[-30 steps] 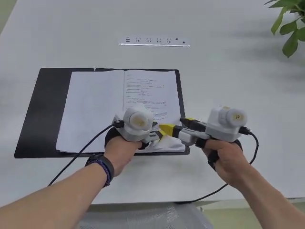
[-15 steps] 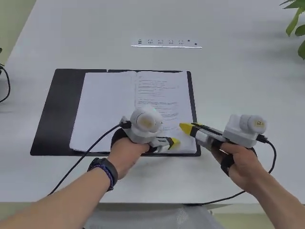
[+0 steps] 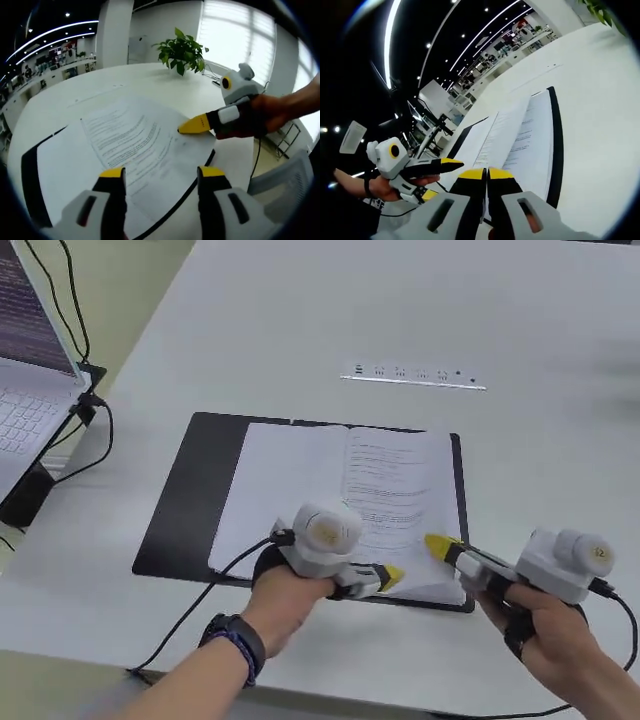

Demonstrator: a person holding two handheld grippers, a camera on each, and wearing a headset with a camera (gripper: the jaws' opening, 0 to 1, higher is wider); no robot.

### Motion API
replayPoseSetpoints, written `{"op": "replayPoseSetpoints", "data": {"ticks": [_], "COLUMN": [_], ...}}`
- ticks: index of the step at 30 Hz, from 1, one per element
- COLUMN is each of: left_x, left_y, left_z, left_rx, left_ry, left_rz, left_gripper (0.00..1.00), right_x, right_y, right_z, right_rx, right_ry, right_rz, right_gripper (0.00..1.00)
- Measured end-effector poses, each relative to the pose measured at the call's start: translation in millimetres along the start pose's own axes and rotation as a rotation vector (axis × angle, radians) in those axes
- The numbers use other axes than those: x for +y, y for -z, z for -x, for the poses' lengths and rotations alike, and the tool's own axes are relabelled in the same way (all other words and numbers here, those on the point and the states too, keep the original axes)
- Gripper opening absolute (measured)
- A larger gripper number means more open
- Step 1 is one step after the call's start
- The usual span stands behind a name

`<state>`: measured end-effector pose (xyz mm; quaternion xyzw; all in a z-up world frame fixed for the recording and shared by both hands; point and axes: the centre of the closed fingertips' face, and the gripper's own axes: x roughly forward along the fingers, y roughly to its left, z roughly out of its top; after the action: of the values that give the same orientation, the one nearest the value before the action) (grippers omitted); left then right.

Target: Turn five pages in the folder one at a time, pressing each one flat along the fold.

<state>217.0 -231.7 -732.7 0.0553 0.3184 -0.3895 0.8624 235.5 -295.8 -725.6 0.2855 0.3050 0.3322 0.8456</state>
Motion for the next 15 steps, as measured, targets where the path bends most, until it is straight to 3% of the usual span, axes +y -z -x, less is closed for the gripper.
{"op": "replayPoseSetpoints", "data": {"ticks": [9, 15], "left_x": [30.4, 44.5], "left_y": [1.4, 8.8], "left_z": [42.8, 57.5], "left_rx": [-0.048, -0.058], "left_ry": [-0.085, -0.113], "left_rz": [0.035, 0.053], "left_gripper": [0.6, 0.61], "right_x": [13.5, 25.9], "right_y": [-11.8, -12.2], "right_z": [-7.6, -15.8], "right_rx": [-0.047, -0.046], "right_ry": [-0.008, -0.011], "right_rz": [-0.019, -0.002], "right_gripper": [0.0, 0.0]}}
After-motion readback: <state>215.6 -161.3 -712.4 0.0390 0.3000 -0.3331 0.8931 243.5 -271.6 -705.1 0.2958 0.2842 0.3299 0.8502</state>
